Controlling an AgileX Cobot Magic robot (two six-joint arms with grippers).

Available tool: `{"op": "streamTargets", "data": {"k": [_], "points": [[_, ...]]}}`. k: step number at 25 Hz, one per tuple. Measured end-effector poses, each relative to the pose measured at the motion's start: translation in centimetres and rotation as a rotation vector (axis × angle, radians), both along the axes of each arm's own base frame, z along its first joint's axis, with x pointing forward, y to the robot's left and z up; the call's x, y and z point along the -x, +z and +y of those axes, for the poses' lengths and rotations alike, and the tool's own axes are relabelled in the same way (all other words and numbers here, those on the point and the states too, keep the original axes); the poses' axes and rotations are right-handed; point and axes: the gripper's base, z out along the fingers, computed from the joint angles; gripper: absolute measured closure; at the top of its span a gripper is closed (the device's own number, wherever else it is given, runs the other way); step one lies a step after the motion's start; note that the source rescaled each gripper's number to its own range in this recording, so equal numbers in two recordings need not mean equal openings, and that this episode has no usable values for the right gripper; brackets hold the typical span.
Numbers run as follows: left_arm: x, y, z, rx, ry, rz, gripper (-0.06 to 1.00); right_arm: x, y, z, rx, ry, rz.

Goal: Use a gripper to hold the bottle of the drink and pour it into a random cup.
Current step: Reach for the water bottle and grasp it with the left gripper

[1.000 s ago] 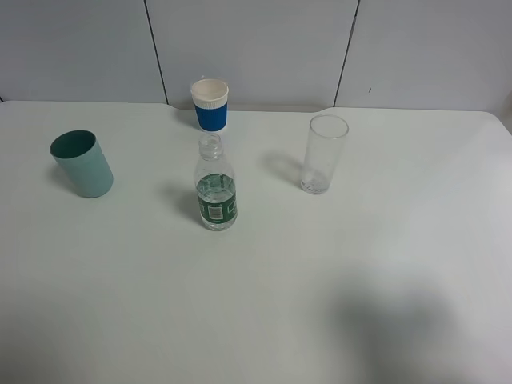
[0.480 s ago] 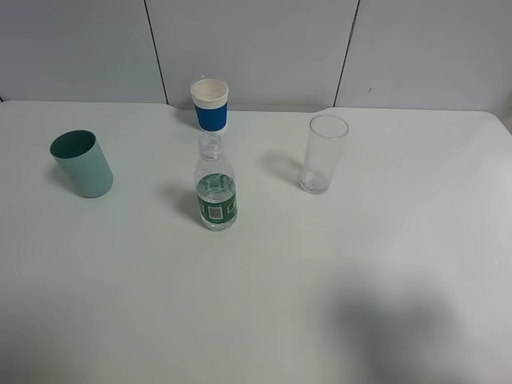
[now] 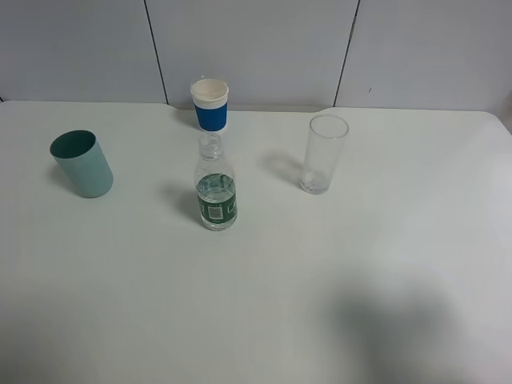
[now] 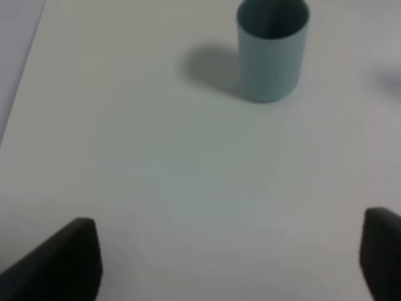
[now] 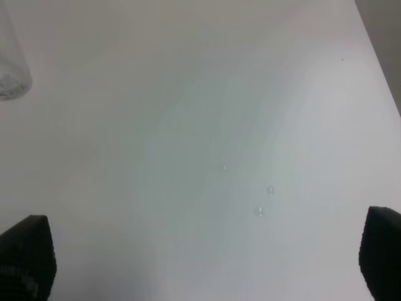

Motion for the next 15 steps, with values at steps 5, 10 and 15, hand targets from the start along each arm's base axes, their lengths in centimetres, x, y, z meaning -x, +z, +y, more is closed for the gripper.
{"op": "streamTargets", "data": {"k": [5, 10, 15], "points": [[-3.2, 1.0, 0.3, -0.039, 0.009, 0.081, 0.34, 0.0, 0.0, 0.0, 0.0, 0.0, 0.0], [-6.5, 0.7, 0.2, -0.049, -0.006, 0.164, 0.34, 0.0, 0.0, 0.0, 0.0, 0.0, 0.0], [-8.9, -0.3, -0.2, -0.06, -0.069, 0.264, 0.34, 0.0, 0.0, 0.0, 0.0, 0.0, 0.0]]}}
